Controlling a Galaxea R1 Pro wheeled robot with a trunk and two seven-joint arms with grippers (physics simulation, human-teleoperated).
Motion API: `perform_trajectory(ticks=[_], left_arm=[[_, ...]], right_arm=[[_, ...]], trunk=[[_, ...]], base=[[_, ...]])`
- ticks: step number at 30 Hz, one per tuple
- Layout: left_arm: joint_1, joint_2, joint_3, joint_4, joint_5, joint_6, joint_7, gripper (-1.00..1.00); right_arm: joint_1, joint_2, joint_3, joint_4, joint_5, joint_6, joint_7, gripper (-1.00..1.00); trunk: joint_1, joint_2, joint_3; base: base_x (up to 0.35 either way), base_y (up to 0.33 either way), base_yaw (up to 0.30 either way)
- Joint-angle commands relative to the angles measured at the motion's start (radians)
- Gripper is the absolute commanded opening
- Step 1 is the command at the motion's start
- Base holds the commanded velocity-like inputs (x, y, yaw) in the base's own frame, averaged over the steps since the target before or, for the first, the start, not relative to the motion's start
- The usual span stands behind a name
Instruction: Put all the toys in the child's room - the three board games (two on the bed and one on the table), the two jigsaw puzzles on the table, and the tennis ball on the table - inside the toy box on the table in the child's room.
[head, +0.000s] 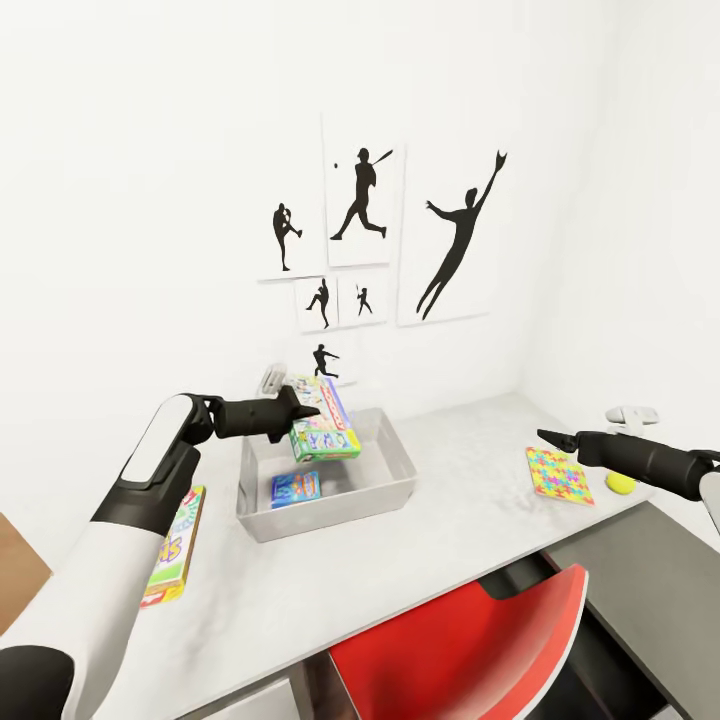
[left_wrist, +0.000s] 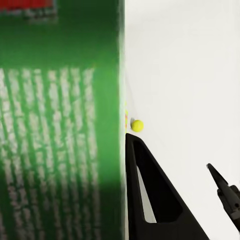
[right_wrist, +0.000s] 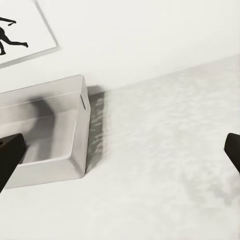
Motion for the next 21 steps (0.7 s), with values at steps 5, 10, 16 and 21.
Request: perform_trajectory(ticks=[5,10,16,21], left_arm=[[0.02,-0.008,0.005,-0.001,0.001,-0.007,-0.018,-1.0],[0.025,-0.011,0.004,0.0,-0.006,-0.008,-0.027,-1.0],[0.025,-0.012,0.001,-0.001,-0.012,-0.01,-0.027,-1.0],[0.026,-0.013,0.003,-0.001,-0.013,-0.011,-0.026,-1.0]], right_arm=[[-0.012,-0.009,-0.03,0.0,0.006,0.025,0.012,1.0],[-0.014,-0.012,-0.054,0.0,0.005,0.031,0.014,1.0],[-0.015,-0.01,-0.058,0.0,0.003,0.032,0.016,1.0],[-0.014,-0.011,-0.059,0.0,0.002,0.032,0.017,1.0]], trunk=[[0.001,-0.002,-0.002],[0.001,-0.002,-0.002],[0.001,-0.002,0.0],[0.001,-0.002,0.0]], base=[[0.0,0.0,0.0],[0.0,0.0,-0.012],[0.0,0.0,-0.187],[0.0,0.0,-0.272]])
